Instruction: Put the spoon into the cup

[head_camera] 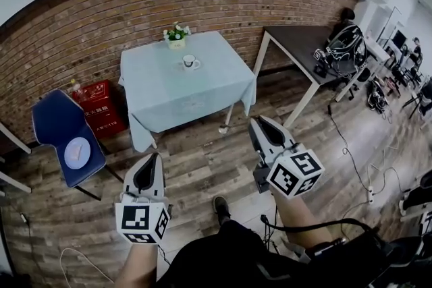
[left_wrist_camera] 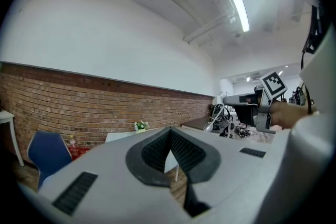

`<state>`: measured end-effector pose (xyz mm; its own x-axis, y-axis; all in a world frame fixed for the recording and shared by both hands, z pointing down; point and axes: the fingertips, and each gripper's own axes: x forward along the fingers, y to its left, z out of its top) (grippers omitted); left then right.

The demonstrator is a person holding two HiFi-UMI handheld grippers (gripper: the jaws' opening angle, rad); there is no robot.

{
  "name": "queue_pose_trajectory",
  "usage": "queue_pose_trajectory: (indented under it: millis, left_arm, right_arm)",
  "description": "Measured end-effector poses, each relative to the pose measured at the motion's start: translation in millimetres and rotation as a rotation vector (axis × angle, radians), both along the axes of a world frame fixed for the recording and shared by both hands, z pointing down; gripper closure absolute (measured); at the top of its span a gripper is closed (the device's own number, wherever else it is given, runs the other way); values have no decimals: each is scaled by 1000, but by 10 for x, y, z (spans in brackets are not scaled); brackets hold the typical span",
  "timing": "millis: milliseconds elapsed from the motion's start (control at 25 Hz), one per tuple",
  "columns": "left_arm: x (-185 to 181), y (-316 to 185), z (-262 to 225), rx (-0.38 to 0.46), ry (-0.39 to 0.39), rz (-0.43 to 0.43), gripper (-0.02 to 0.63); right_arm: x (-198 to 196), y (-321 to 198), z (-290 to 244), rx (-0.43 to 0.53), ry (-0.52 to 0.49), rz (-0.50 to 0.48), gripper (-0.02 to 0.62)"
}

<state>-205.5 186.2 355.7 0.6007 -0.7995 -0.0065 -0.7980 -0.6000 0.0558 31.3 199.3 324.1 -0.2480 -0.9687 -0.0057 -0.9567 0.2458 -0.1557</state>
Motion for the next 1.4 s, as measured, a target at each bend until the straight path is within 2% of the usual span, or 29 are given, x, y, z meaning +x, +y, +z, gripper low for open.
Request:
queue_pose_trajectory:
  millis: [360,600,760,1000,1160,1400]
  left_arm:
    - [271,-723,-94,-1,-20,-47,597]
    - [597,-1158,-46,-25,-45,-51,597]
    - [850,-1416,-49,-40,-31,-56,597]
    - [1299,-1689,-11,-52,-61,-48,596]
    - [1482,-1853,45,-55,-73,-71,597]
    - [1667,-2066,33,-60,-101,-44,597]
  right_arm:
    - [325,-773,-98,8,4,-40,542]
    - [628,-1203,-9,-2,-28,-56,543]
    - [849,-1415,35,-1,-17,-68,542]
    - [1243,-1718,53,0,-23,-78,543]
    - [1422,-1913,92,0,-36,-94,543]
    - [1622,-2178,145,1,-79,-81,543]
